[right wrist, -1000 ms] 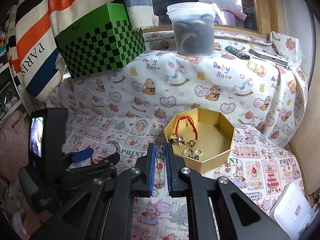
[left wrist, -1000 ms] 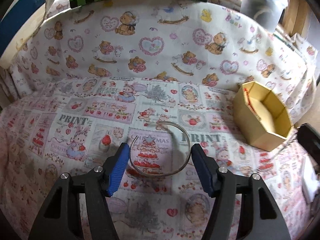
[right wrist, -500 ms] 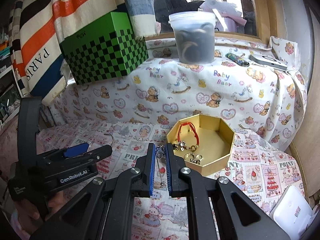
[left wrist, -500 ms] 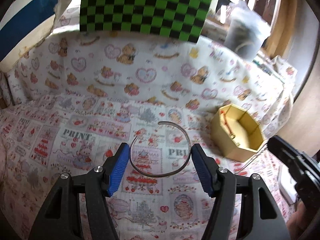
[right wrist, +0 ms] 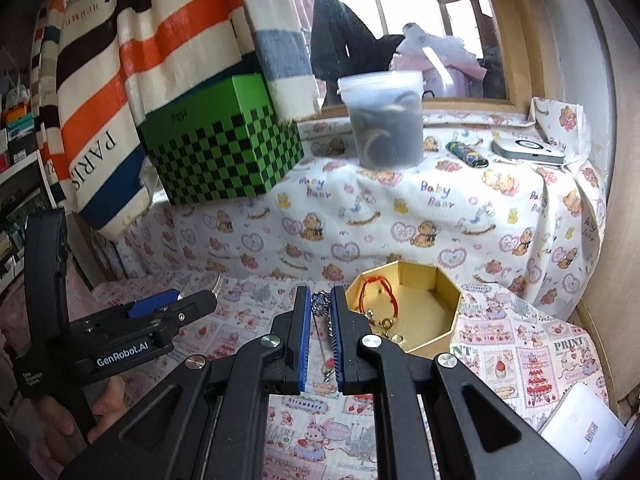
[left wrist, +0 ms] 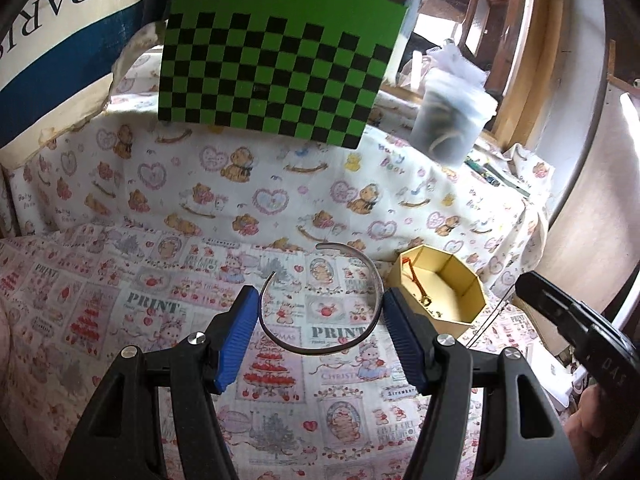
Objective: Organize jewelry
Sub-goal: 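Carry the ring in the left tool and the piece in the right tool over the yellow box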
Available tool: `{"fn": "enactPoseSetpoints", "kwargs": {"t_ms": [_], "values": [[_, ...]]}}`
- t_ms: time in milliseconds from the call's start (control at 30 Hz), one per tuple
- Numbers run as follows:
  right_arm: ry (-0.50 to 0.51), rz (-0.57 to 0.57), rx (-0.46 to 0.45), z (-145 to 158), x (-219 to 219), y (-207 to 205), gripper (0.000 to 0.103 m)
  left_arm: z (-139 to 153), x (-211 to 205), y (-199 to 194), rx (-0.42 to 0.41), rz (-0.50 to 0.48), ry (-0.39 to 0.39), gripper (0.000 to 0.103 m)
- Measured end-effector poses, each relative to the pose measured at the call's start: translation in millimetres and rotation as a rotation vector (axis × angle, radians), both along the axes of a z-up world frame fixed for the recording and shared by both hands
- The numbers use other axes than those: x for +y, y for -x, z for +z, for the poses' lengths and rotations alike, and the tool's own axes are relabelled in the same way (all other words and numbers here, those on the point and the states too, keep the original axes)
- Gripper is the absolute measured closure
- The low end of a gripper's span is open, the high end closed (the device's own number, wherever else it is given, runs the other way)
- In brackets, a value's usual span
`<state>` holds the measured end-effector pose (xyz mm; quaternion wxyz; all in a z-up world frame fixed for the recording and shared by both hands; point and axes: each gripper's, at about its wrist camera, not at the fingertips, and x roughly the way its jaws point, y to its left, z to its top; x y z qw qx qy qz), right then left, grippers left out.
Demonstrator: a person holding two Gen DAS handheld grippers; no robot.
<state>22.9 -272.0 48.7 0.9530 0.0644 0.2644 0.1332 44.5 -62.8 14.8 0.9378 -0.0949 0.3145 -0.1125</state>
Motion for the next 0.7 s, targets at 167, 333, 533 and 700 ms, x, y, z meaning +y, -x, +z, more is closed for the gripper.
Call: {"fn": "enactPoseSetpoints", "kwargs": {"t_ms": [167,333,533,700], "values": [[-0.012,-0.03,-0.008,3.9,-10.2,0.1,0.092,1.4,-2.4,2.2,-0.013,-0.037,0.0,0.04],[-0.084,-0.1,-0.004,2.7,-37.4,-6.6,0.092,-2.5,-14.4,-12.5,0.063,-0.11,0.028,0.04],[-0.135,-0.145,0.012,-2.5,-53.8,-15.0,0.092,-4.6,-49.0,-36.3,0.139,-0.177,0.014,0.04],[-0.182,-0.191,-0.006,-3.2,-69.7,-16.4,0.092,4.0,-80.9,-54.9,0.18,-0.285,0.092,0.04]]}}
